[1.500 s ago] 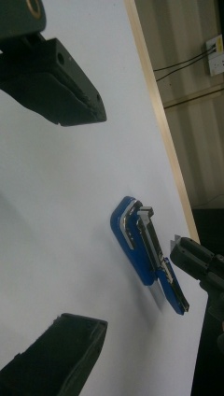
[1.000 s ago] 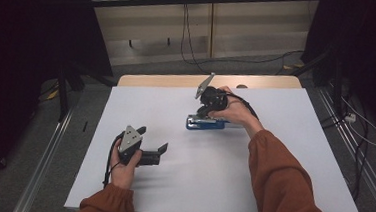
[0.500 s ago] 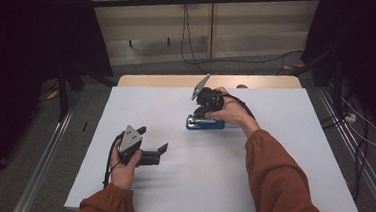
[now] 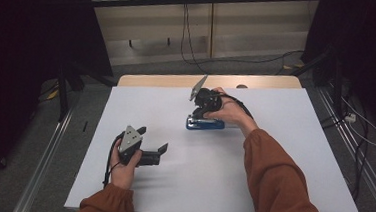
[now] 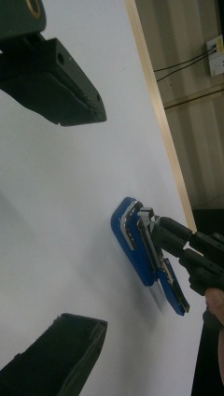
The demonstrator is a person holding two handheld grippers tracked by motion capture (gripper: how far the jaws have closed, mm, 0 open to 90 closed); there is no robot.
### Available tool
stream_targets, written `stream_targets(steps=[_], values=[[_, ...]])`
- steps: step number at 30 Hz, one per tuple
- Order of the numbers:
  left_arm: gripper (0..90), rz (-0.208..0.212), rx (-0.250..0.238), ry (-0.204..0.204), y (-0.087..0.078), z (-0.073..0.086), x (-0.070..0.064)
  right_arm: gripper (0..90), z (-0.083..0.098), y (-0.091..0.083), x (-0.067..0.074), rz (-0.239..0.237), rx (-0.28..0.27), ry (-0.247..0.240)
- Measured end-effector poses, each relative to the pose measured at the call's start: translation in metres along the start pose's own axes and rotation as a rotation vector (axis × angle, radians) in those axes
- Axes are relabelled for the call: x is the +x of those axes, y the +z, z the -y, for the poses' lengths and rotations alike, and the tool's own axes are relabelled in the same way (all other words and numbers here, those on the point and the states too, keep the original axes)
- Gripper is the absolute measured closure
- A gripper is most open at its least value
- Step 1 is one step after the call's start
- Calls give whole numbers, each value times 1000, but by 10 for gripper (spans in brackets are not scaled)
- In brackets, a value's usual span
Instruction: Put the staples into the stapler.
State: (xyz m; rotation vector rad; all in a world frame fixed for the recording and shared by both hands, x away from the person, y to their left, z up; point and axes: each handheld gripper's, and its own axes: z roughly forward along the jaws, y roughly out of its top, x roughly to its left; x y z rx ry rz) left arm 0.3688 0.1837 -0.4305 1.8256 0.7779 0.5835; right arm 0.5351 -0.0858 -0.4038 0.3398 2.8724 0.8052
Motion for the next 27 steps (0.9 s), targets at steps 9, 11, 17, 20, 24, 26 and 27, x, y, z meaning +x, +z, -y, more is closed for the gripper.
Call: stream_targets(steps=[9, 11, 17, 20, 24, 26, 27], values=[[26, 2, -3, -3, 1, 0, 0, 795, 0, -2, 0, -3, -2, -9], [25, 2, -2, -3, 1, 0, 0, 795, 0, -2, 0, -5, 0, -8], [26, 0, -2, -3, 0, 0, 0, 795, 0, 0, 2, -12, 15, -15], [25, -1, -1, 2, 0, 0, 0, 794, 0, 1, 1, -13, 11, -12], [25, -4, -1, -3, 0, 0, 0, 795, -1, -1, 0, -11, 8, -15], [25, -2, -1, 1, 0, 0, 1, 795, -1, -2, 0, -10, 4, -13], [25, -2, -4, 1, 0, 0, 0, 794, -1, -2, 0, -9, 5, -14]])
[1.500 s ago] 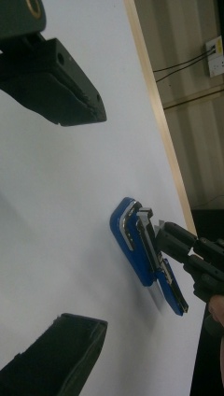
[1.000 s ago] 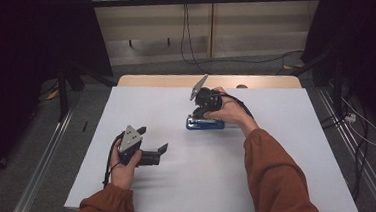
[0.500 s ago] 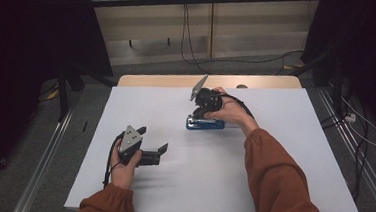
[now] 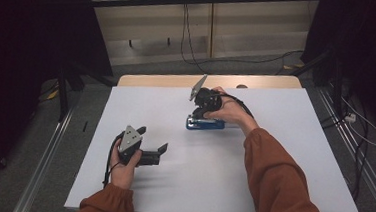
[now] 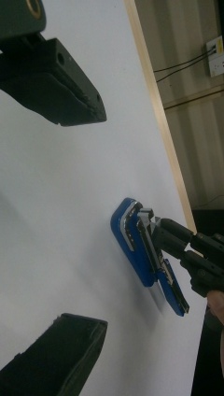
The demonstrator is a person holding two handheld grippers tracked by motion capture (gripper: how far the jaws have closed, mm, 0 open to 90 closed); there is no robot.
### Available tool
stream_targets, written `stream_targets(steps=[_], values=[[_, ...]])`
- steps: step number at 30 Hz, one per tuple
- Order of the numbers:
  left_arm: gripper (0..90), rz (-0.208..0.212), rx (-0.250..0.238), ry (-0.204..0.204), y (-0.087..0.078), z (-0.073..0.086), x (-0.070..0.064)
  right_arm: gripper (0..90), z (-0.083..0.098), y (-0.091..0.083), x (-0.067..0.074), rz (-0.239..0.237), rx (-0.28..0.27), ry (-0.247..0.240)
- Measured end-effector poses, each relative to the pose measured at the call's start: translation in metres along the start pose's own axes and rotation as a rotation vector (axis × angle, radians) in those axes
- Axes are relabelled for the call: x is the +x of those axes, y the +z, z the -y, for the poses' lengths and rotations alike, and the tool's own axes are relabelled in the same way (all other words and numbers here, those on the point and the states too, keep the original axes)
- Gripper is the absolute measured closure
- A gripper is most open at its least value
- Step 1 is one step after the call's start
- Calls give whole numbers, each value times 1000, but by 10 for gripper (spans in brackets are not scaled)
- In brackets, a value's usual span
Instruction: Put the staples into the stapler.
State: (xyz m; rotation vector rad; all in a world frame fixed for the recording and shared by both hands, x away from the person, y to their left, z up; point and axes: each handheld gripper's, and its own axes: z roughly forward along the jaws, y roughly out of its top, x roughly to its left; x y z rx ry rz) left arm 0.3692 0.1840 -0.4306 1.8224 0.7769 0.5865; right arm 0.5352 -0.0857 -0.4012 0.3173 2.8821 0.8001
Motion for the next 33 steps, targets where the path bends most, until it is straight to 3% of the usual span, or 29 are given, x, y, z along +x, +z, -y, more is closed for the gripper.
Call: stream_targets(steps=[18, 33], values=[[26, 0, 1, 0, -1, 0, 0, 794, -2, 3, -1, 1, 2, 0], [25, 2, 2, -2, 0, 0, 0, 795, -1, 4, -1, -5, 18, -31]])
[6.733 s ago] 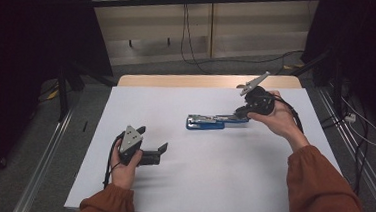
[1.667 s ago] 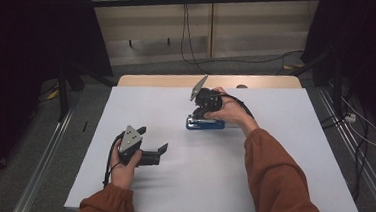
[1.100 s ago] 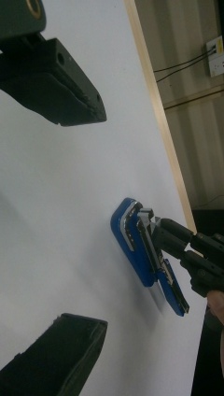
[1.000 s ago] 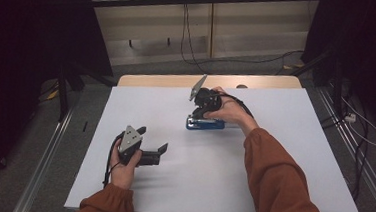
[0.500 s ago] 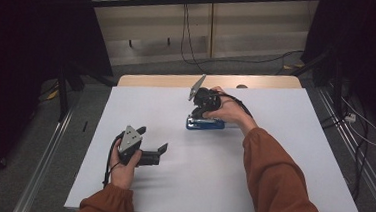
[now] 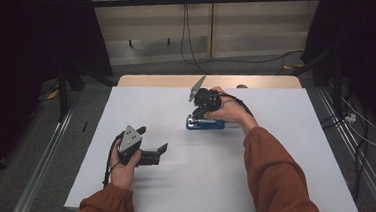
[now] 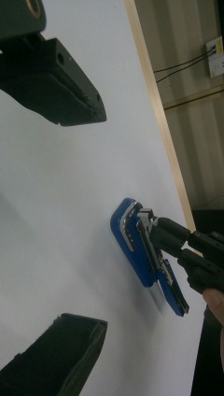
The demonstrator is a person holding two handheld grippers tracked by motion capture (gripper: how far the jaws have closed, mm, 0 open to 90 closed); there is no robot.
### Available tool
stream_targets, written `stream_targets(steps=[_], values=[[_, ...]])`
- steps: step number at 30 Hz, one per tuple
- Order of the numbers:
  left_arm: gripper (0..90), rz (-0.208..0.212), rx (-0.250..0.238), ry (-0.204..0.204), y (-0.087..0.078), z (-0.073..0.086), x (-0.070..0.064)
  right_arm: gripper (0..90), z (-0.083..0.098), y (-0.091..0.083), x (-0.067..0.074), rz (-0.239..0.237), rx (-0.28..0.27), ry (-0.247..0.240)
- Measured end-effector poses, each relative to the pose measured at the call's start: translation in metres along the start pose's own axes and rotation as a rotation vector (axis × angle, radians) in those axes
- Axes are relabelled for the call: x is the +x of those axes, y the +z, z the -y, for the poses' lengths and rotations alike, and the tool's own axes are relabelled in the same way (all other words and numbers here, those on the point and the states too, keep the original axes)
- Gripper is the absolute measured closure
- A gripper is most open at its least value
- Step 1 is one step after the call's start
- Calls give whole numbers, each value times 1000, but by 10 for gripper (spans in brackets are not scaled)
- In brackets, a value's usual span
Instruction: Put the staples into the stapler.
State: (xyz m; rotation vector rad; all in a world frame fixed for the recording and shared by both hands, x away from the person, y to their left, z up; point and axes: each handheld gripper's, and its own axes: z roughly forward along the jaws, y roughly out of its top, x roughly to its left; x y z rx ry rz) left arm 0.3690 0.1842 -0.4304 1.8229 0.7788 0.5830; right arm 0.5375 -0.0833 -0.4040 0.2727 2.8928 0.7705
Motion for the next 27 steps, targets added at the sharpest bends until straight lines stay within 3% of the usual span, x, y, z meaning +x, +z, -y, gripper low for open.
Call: stream_targets(steps=[18, 20, 27], values=[[25, -1, 0, 1, 0, 0, 0, 779, 0, 3, -1, -2, 3, 7], [25, -1, 0, 2, 0, 0, 0, 736, 0, 3, -1, 2, 2, 9], [26, -4, 0, 2, -1, 0, 1, 725, 0, 5, -1, 7, 5, 21]])
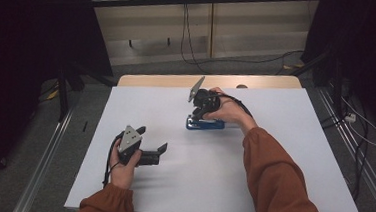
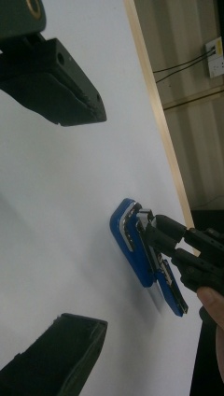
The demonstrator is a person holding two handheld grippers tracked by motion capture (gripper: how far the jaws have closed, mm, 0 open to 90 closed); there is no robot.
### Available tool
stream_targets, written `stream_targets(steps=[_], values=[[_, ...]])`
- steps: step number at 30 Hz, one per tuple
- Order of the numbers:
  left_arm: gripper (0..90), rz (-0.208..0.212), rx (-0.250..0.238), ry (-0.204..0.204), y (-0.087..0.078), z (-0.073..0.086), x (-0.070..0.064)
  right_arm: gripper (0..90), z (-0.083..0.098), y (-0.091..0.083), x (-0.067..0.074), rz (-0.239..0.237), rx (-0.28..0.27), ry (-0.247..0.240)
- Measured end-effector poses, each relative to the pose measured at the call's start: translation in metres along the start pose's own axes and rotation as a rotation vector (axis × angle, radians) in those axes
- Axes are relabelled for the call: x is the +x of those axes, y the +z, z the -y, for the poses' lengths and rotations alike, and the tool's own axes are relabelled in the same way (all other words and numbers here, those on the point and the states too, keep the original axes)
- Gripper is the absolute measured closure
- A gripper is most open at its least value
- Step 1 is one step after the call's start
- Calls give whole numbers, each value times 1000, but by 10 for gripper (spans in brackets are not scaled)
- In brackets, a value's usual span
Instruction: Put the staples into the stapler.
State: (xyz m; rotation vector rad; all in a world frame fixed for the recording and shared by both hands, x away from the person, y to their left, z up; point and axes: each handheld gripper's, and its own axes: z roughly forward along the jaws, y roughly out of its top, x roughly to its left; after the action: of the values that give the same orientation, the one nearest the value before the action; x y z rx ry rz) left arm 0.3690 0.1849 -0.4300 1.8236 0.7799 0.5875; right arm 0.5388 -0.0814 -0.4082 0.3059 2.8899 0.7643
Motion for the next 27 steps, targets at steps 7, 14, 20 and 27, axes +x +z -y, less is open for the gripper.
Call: stream_targets(steps=[7, 14, 20, 27], values=[[26, -2, 1, 1, 0, 0, 0, 721, 1, -6, 0, 11, -3, 5], [25, 1, -1, 1, 0, 0, 0, 737, 4, -9, 0, 13, 10, 10], [25, 1, -1, 2, 0, 0, 0, 789, 5, -7, 1, -4, 16, 4], [26, 1, -1, 1, 0, 0, 0, 792, 5, -8, 0, -7, 16, -10]])
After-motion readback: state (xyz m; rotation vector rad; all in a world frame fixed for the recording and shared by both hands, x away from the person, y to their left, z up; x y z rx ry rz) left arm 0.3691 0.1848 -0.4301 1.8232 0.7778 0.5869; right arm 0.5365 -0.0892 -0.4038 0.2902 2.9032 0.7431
